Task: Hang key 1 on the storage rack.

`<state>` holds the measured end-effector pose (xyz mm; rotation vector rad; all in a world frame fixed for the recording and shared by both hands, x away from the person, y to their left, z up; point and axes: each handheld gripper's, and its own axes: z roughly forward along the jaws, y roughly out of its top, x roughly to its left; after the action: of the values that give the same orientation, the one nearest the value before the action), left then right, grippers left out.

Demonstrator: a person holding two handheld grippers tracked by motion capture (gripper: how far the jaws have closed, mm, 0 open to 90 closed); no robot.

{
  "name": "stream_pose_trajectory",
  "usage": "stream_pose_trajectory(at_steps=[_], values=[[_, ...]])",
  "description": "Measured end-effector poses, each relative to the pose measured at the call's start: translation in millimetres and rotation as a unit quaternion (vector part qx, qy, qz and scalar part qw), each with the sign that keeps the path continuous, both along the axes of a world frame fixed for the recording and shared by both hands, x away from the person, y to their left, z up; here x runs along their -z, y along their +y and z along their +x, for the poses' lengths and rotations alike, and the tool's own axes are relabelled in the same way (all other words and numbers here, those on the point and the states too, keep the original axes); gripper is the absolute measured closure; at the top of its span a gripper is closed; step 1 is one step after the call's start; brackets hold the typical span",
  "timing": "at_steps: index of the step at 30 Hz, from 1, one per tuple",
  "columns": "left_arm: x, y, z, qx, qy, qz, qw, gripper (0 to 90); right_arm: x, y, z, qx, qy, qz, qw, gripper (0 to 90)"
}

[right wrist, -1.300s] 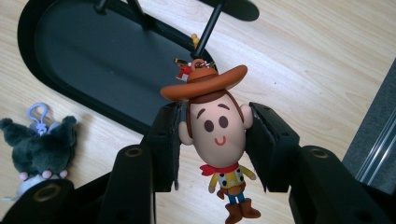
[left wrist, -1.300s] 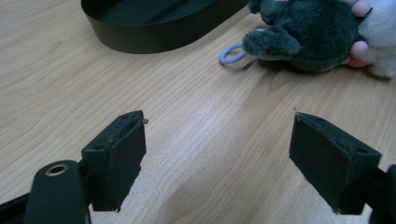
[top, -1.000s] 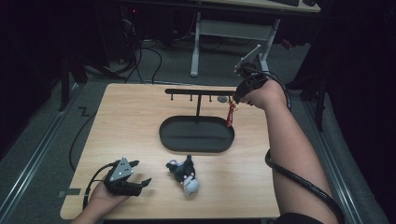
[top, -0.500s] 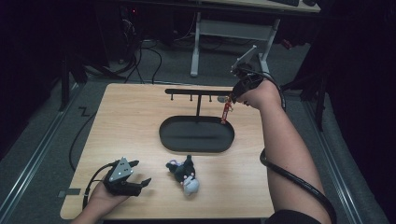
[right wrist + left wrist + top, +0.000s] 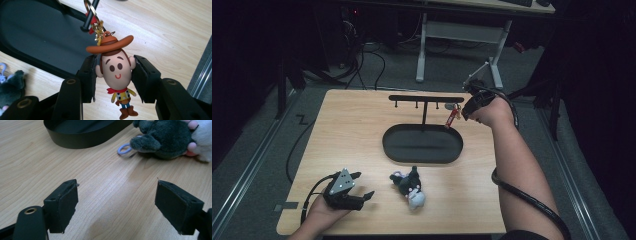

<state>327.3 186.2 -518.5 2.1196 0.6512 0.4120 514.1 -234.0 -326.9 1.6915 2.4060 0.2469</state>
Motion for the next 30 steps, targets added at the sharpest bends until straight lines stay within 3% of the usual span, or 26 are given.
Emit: stream_pose_trajectory(at_steps=[9, 15, 20, 24, 25, 27, 30], values=[[0.8, -0.9, 0.5, 0.0, -0.001, 0.0, 1.0, 19.1, 17.3, -2.0, -6.6, 0.001, -0.003, 0.019, 0.9998, 48.2], [0.7, -2.1, 0.4, 0.003, 0.0, 0.003, 1.0, 19.1, 26.0, -9.0, -23.4, 0.004, -0.01, 0.034, 0.9994, 40.0], [1.3, -4.3, 0.2, 0.005, 0.0, 0.004, 1.0, 19.0, 41.7, -12.9, -47.2, -0.002, -0.028, 0.049, 0.9984, 33.7], [2.0, -6.6, -0.1, 0.007, 0.001, 0.008, 0.9999, 19.1, 54.7, -14.3, -63.1, -0.013, -0.033, 0.057, 0.9978, 34.3], [1.9, -7.8, -0.4, 0.009, 0.001, 0.011, 0.9999, 19.1, 67.5, -18.5, -75.1, -0.011, -0.04, 0.091, 0.995, 36.6], [2.3, -8.8, -0.6, 0.01, 0.001, 0.011, 0.9999, 19.5, 77.4, -20.7, -85.3, -0.011, -0.045, 0.101, 0.9938, 36.7], [3.0, -10.2, -0.8, 0.011, 0.002, 0.015, 0.9998, 20.2, 94.9, -22.6, -104.2, -0.021, -0.071, 0.107, 0.9915, 36.3]])
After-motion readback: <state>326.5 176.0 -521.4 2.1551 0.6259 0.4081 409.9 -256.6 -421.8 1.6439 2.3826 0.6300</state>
